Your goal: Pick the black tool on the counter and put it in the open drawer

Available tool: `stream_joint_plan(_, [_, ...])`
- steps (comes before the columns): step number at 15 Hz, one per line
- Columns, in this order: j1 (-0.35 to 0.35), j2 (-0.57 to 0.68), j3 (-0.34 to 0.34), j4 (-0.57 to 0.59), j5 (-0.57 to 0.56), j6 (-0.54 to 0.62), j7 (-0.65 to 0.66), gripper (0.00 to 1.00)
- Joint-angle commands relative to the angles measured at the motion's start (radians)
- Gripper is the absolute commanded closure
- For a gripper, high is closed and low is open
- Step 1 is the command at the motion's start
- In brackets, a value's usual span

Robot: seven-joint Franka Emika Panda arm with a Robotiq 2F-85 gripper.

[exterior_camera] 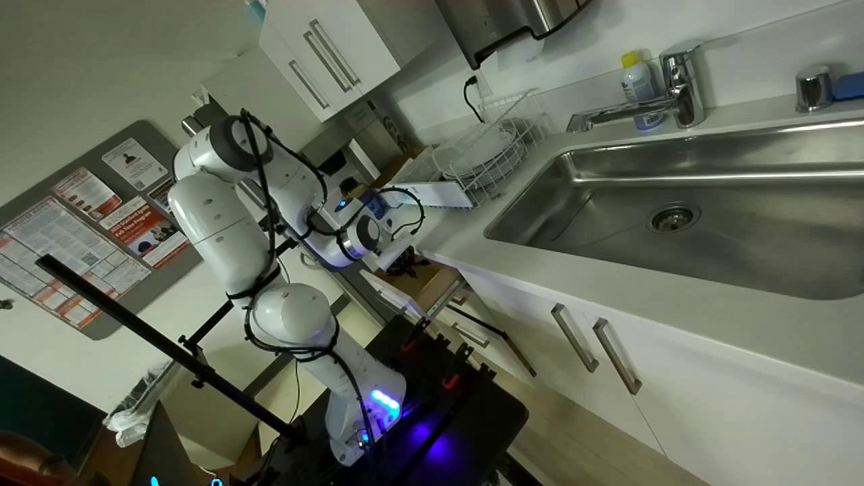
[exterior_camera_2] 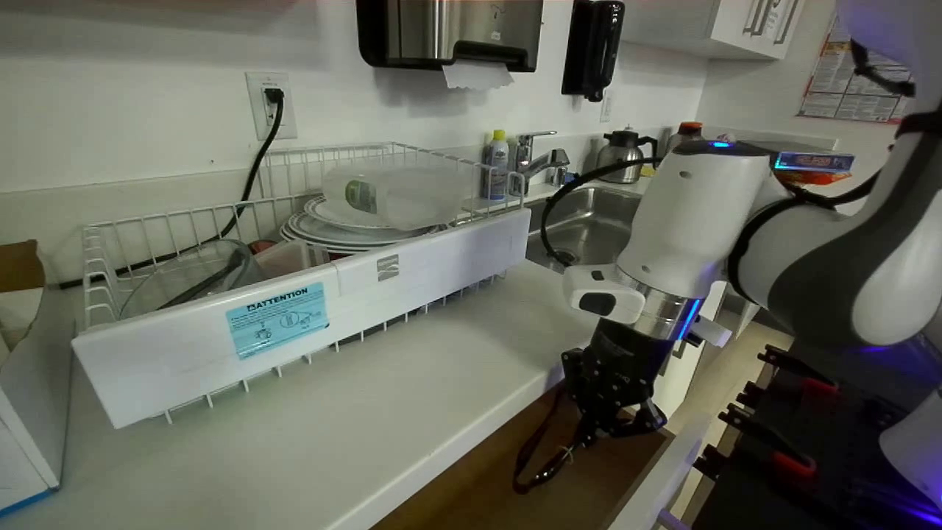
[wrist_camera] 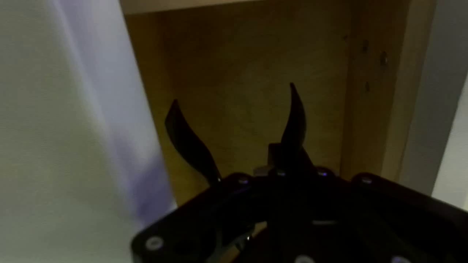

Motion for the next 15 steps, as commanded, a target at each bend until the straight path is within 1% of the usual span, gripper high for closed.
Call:
stream_joint_plan(1, [0.064,0.119,-0.076,0.059,-0.035,0.073,0.018,0.97])
stream_joint_plan(4, [0.098,0.208,-0.096,0.105,-0.016,0.121,0.005,0.97])
stream_joint_plan(6, [0.114,0.238,-0.087,0.121,-0.008,0.12,0.007,0.98])
stream_joint_plan(7, [0.135,0.236,-0.095,0.124,-0.006,0.109,0.012,0.68])
stream_joint_plan(8, [0.166,0.211,-0.107,0.114,-0.004,0.095,0.021,0.67])
stream_joint_plan(9, [0.193,0.19,-0.122,0.109,-0.002,0.087,0.027,0.6])
stream_joint_plan(10, [0.234,0.157,-0.152,0.101,-0.002,0.079,0.035,0.53])
stream_joint_plan(13, [0.386,0.059,-0.264,0.074,-0.005,0.048,0.059,0.32])
stream_joint_plan(14, [0.429,0.03,-0.297,0.07,-0.01,0.03,0.065,0.23])
stream_joint_plan(15, [0.457,0.004,-0.313,0.064,-0.013,0.011,0.072,0.16])
